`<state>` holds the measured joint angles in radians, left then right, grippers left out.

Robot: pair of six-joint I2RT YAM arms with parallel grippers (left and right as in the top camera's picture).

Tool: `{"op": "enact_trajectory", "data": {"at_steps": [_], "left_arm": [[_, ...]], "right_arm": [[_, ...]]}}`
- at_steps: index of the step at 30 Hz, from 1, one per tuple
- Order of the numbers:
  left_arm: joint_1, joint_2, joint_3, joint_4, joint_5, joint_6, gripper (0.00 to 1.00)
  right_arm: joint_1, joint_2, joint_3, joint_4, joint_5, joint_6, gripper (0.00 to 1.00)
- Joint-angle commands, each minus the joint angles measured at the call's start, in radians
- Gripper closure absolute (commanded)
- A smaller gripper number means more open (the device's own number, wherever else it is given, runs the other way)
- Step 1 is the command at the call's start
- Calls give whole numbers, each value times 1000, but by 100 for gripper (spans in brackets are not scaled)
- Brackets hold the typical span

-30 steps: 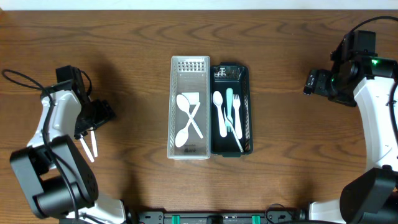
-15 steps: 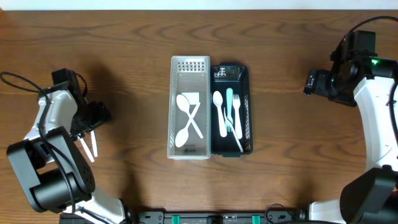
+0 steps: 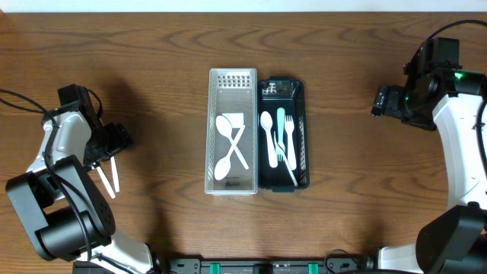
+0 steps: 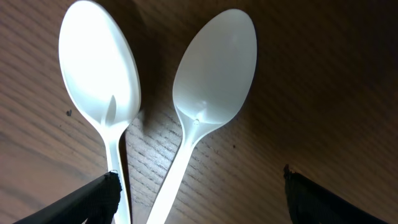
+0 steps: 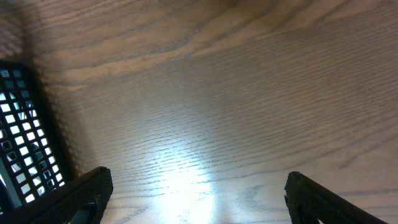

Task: Pack container
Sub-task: 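Move the left gripper to a white spoon and grasp it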

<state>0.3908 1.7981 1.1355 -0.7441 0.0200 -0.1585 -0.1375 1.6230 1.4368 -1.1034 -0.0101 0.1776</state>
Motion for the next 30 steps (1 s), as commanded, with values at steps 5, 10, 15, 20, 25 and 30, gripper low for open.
{"op": "enact_trajectory", "data": {"at_steps": [5,10,15,20,25,30], "left_arm": [[1,68,-8,11,40,39,14],[1,120,-8,18,44,39,14],[1,161,-8,21,52,39,14],[1,163,-8,17,52,38,14],[1,163,-8,12,51,39,30],[1,163,-8,9,51,39,51]], "right_arm": [[0,6,-2,-5,3,-11,8],[0,6,-2,-14,3,-11,8],[0,6,-2,-19,3,-11,8],[0,6,-2,-19,3,-11,8],[0,6,-2,-19,3,-11,8],[0,6,-2,-19,3,-11,8]]}}
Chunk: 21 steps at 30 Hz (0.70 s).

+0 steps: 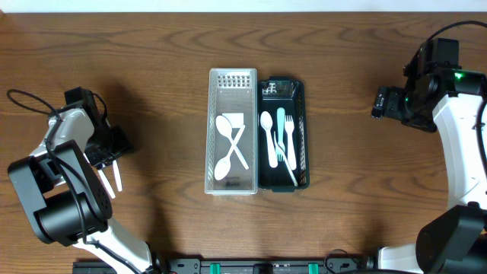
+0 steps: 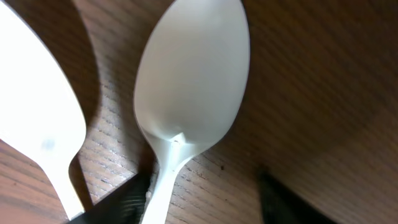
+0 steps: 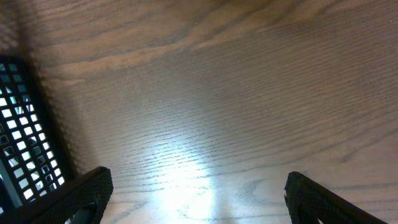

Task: Pack container
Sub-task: 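Move the left gripper to a white spoon and grasp it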

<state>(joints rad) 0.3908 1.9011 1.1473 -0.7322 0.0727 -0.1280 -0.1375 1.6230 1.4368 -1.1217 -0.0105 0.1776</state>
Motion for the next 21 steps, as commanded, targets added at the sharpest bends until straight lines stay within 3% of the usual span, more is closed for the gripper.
{"op": "enact_trajectory", "data": {"at_steps": [1,3,9,11,21], "left_arm": [[1,60,-19,-3,-1,8,57],[1,60,-19,-3,-1,8,67],[1,60,-19,-3,-1,0,81],[1,60,-19,-3,-1,-4,90],[-41,-36,33,-84,-2,-3,94]], "right_arm": [[0,6,-2,-1,4,-11,8],[0,6,-2,0,4,-11,8],[0,6,-2,-1,4,-11,8],[0,6,-2,-1,3,-11,8],[0,6,-2,0,3,-11,8]]}}
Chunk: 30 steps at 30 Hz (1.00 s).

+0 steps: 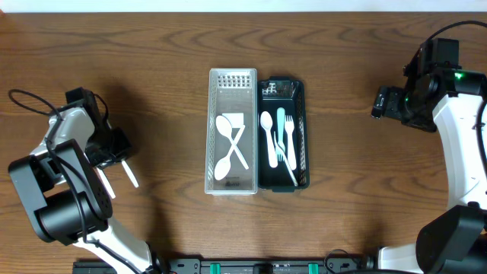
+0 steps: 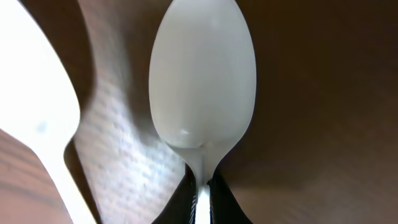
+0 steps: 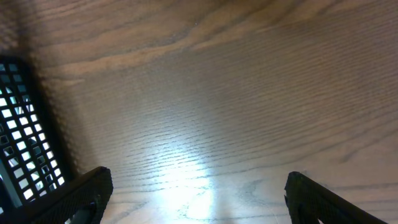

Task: Pack container
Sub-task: 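Move the left gripper to a white spoon and grasp it, then place the spoon into the white basket and release it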

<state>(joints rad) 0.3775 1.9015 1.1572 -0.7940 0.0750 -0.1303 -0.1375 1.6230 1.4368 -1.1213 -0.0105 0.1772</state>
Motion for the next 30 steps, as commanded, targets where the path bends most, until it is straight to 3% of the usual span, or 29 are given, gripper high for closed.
{"op": "enact_trajectory", "data": {"at_steps": [1,9,16,22,30], "left_arm": [[-40,-63,30,-35,-4,-1,94],[-276,-363,110,-183,-4,-2,94],[-636,-531,119,-190,-5,-78,94],[-860,-449,117,-102,-8,-134,94],[-928,-199,117,8,-8,-137,94]], "right_arm": [[0,6,-2,-1,3,-10,8],[0,6,-2,4,3,-10,8],[0,6,-2,11,3,-5,8],[0,6,-2,10,3,1,8],[0,6,-2,7,3,1,7]]}}
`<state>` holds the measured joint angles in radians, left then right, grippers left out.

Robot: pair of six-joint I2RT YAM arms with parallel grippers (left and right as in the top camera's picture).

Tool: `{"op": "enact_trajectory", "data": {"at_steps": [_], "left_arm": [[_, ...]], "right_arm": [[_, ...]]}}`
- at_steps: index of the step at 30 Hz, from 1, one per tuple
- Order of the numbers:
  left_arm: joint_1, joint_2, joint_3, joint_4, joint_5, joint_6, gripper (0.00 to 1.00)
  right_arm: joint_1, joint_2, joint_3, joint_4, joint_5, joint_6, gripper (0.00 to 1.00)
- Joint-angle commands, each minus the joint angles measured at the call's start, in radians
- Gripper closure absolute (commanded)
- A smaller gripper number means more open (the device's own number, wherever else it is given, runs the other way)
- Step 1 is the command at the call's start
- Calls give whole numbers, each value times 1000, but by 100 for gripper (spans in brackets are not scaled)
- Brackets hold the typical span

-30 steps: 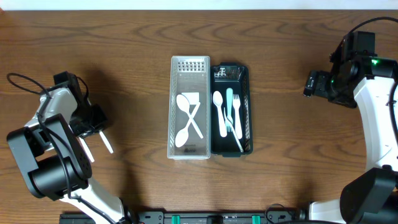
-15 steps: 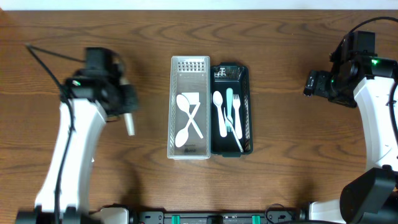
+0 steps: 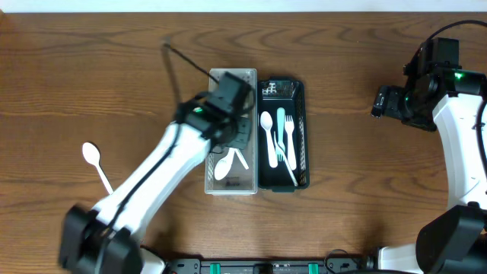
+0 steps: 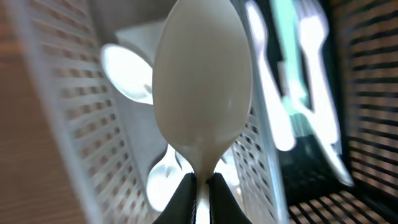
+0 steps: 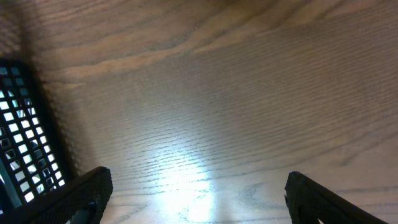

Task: Pack container
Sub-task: 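Place the spoon into the white basket and release it, then lower the left gripper onto the last white spoon and grasp it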

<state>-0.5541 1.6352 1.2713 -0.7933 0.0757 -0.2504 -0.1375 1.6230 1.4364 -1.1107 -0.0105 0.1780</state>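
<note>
My left gripper [image 4: 201, 185] is shut on the handle of a white plastic spoon [image 4: 202, 87]. It holds the spoon above the white perforated basket [image 4: 74, 130]. In the overhead view the left gripper [image 3: 237, 125] covers the middle of the white basket [image 3: 232, 77], and the held spoon is hidden there. White spoons [image 3: 224, 165] lie inside that basket. Another white spoon [image 3: 93, 157] lies on the table at the left. My right gripper [image 5: 199, 202] is open over bare wood, far to the right [image 3: 380, 101].
A dark slatted basket [image 3: 304, 114] stands against the white basket's right side, holding a white spoon [image 3: 268, 131], a teal utensil [image 3: 281, 122] and white forks. In the right wrist view its corner [image 5: 25, 149] shows at the left edge. The left arm stretches diagonally across the table's front left.
My left gripper, still shut on the spoon, was at the far left of the table beside a second spoon. Now it is over the white basket. The second spoon stays on the table.
At first my left gripper was open above two spoons lying at the table's left. Then its jaws stood lower, around the right-hand spoon's handle. Then it was shut on that spoon, and now holds it over the white basket. The right arm has not moved.
</note>
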Motion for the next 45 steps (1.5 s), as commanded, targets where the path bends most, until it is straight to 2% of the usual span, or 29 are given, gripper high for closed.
{"op": "enact_trajectory", "data": {"at_steps": [1,2,5,6,7,8,14,17,21,26,30,34,45], "left_arm": [[8,88,3,8,-8,-17,94],[13,106,3,7,-9,-16,93],[33,131,3,6,-9,-12,83],[42,129,4,7,-9,-5,73],[52,122,7,5,-9,-5,60],[61,115,11,-1,-9,-6,52],[150,-20,80,-133,-84,5,46],[234,-129,89,-180,-151,5,39],[440,-263,89,-233,-167,5,29],[743,-303,66,-257,-164,6,13],[925,-249,0,-220,-134,14,9],[1021,-161,-81,-134,-51,17,9],[1066,129,-117,-11,-21,73,9]], "right_arm": [[0,6,-2,-5,3,0,7],[0,6,-2,-8,3,0,7],[0,6,-2,-9,3,0,7],[0,6,-2,-9,3,0,7],[0,6,-2,-9,3,0,7],[0,6,-2,-8,3,0,7],[0,6,-2,-8,3,-3,7],[0,6,-2,-7,3,-11,7],[0,6,-2,-5,3,-11,7],[0,6,-2,0,3,-11,7],[0,6,-2,0,3,-11,7],[0,6,-2,-3,3,-11,7],[0,6,-2,-13,3,-12,7]]}}
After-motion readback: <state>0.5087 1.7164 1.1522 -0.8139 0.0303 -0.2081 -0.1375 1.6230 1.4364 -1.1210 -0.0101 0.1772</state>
